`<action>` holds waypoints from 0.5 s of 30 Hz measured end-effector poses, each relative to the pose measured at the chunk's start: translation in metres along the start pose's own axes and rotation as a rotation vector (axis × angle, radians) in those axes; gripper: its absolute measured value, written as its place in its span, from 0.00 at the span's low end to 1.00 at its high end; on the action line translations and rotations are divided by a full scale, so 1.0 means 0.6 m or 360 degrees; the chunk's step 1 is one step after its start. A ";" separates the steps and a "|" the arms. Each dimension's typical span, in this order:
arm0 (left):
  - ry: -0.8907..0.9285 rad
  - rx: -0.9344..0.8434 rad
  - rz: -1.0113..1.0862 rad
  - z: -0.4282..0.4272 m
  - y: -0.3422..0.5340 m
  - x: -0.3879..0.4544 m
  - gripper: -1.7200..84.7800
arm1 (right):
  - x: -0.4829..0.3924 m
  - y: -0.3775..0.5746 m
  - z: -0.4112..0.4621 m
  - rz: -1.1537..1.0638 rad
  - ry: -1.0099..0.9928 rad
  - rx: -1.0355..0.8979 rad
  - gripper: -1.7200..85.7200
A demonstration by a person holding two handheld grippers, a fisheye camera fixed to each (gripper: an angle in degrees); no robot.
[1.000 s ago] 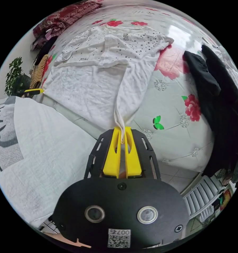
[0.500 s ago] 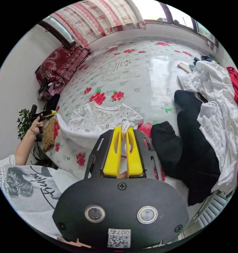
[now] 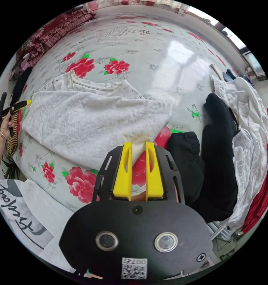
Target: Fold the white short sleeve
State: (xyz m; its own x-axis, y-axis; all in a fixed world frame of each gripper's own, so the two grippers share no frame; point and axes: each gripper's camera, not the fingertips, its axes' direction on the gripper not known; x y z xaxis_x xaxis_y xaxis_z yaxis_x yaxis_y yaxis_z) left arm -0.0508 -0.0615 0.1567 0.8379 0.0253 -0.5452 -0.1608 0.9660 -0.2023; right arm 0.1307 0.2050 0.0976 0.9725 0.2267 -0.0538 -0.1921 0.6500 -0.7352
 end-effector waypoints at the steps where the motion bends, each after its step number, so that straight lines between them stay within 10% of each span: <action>1: -0.0028 -0.0041 0.0023 0.012 -0.004 0.009 0.14 | -0.002 -0.010 0.006 -0.0015 -0.0008 -0.0043 0.05; 15: -0.0251 0.0032 0.0152 -0.004 0.028 0.078 0.01 | 0.014 -0.010 -0.028 -0.0062 -0.0044 0.0056 0.02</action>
State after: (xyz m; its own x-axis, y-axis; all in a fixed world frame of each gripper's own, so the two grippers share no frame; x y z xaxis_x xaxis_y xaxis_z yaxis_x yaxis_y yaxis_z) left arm -0.0156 -0.0447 0.1258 0.8911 0.1554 -0.4264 -0.2341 0.9623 -0.1386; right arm 0.1424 0.1908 0.0900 0.9754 0.2202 -0.0066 -0.1592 0.6837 -0.7122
